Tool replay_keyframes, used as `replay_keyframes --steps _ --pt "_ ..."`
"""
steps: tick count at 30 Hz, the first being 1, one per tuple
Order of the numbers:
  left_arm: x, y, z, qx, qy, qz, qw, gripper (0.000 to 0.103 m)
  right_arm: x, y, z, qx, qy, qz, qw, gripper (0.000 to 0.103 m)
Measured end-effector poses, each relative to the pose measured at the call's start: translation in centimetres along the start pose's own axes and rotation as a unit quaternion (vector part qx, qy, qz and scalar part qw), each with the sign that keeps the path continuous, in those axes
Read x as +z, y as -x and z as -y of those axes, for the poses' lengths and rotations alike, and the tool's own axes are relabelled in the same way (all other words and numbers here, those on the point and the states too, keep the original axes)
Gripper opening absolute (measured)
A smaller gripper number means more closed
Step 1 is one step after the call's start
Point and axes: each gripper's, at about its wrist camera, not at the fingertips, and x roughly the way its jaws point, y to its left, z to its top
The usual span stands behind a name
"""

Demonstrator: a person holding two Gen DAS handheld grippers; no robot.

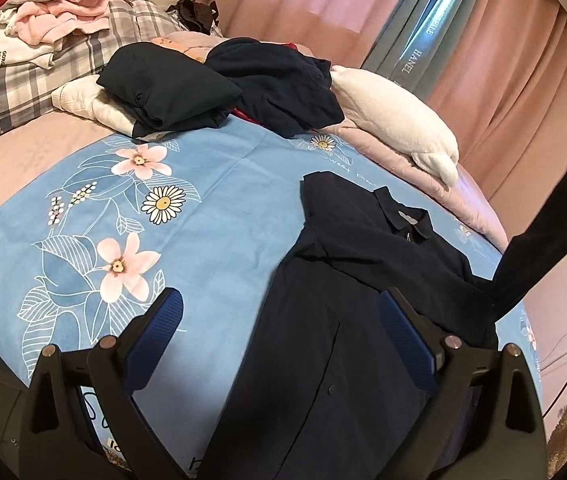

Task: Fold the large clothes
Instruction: 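Lift the sleeve with the right tool and carry it over the jacket body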

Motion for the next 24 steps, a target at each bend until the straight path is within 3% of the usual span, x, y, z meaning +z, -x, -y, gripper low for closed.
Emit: replay_keyframes --steps 8,14,24 --pt "-0.6 0.6 -1.2 -0.002 0.011 0.000 0.9999 0.098 -2.3 -2.6 -5.7 0.065 0.029 -0.051 0.996 0.004" --pt "-0.8 0.6 -2.3 0.006 0.017 -0.002 0.9998 0.098 -5.9 -4.4 -9.8 0.117 0.049 -0.109 0.986 0.004" --pt "-1.7 -1.1 -3.0 0.009 0.018 -0.023 0.9995 0.099 -16.0 -6.7 -15.3 0.169 0.096 -0.243 0.950 0.004"
